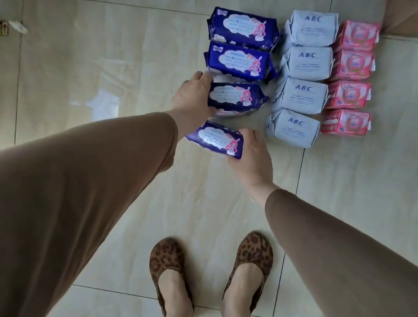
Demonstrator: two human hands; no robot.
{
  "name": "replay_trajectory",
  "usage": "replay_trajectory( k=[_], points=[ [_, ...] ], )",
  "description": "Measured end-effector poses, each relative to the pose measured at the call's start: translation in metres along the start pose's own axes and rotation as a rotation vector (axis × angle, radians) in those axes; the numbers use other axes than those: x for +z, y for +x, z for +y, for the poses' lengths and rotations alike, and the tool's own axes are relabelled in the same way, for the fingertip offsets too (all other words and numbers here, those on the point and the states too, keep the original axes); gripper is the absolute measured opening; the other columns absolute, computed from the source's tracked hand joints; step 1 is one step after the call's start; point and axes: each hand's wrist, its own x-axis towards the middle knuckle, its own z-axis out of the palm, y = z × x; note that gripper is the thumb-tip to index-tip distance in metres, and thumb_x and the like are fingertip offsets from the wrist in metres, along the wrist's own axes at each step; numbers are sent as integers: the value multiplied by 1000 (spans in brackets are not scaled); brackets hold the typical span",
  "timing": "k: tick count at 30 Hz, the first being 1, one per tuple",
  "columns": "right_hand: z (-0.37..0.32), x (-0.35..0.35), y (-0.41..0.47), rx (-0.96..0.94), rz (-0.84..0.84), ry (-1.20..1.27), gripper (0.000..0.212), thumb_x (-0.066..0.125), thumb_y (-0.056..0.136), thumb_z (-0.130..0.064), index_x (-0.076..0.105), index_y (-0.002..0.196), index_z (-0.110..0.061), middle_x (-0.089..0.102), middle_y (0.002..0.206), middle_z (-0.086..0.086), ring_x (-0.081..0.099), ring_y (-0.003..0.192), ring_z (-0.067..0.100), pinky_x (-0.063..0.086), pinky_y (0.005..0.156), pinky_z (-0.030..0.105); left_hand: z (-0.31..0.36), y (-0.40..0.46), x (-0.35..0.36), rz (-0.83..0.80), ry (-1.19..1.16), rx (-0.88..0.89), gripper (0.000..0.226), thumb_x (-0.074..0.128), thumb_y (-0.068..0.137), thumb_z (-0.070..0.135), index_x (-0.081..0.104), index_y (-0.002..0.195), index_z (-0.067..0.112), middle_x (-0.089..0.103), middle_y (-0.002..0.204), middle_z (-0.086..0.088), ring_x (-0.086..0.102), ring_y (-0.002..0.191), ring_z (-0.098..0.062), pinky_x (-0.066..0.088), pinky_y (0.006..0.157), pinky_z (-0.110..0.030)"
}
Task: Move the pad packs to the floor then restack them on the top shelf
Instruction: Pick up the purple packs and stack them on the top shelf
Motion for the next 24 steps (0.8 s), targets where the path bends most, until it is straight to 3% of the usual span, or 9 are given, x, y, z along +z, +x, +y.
replay_trajectory(
  k=[4,9,14,17,19,21,22,24],
  points=[
    [-11,-59,-43,12,-134,133,49,76,75,-22,54,118,-15,55,113,3,52,105,24,49,82,41,-6,-43,-57,-3,-33,-7,54,76,78,31,51,124,14,55,117,-8,58,101,-30,49,81,-38],
    [-69,-175,-106,37,-225,309,50,83,69,-20,60,112,-25,61,106,-4,61,89,13,44,68,10,19,-122,-171,3,-132,3,54,74,79,29,53,126,15,53,111,-7,57,95,-27,42,73,-31],
    [-176,-326,-169,32,-231,440,50,85,70,-28,62,115,-36,68,113,-10,64,88,-3,48,78,23,75,-207,-333,70,-218,52,57,75,79,34,51,128,21,57,112,-1,57,89,-20,43,72,-29],
    [-240,-414,-204,-9,-169,491,56,87,74,-26,61,122,-37,68,119,-10,67,105,8,53,97,35,115,-252,-433,136,-249,99,59,76,75,41,51,126,23,59,114,1,55,91,-18,39,73,-28],
    [-280,-471,-226,-46,-124,515,68,88,72,-32,56,132,-30,67,120,-13,65,107,4,51,99,30,141,-277,-495,188,-277,151,58,76,73,44,53,122,24,59,111,2,56,94,-19,39,73,-29],
    [-315,-523,-249,-109,-72,538,70,87,66,-43,53,127,-41,66,114,-28,63,99,-10,49,87,11,166,-299,-549,250,-302,203,59,78,73,44,56,122,21,60,113,0,56,98,-19,40,78,-29],
    [-331,-547,-258,-139,-46,542,69,86,64,-47,53,124,-46,66,111,-31,63,98,-11,49,83,9,178,-307,-575,284,-297,230,59,79,73,44,57,123,21,60,114,-1,56,99,-19,41,80,-29],
    [-352,-583,-268,-171,-7,576,58,87,64,-45,59,115,-49,69,110,-26,67,102,-1,52,90,21,198,-317,-616,333,-287,277,57,79,74,45,57,122,23,58,115,0,56,98,-18,43,82,-29]
  ],
)
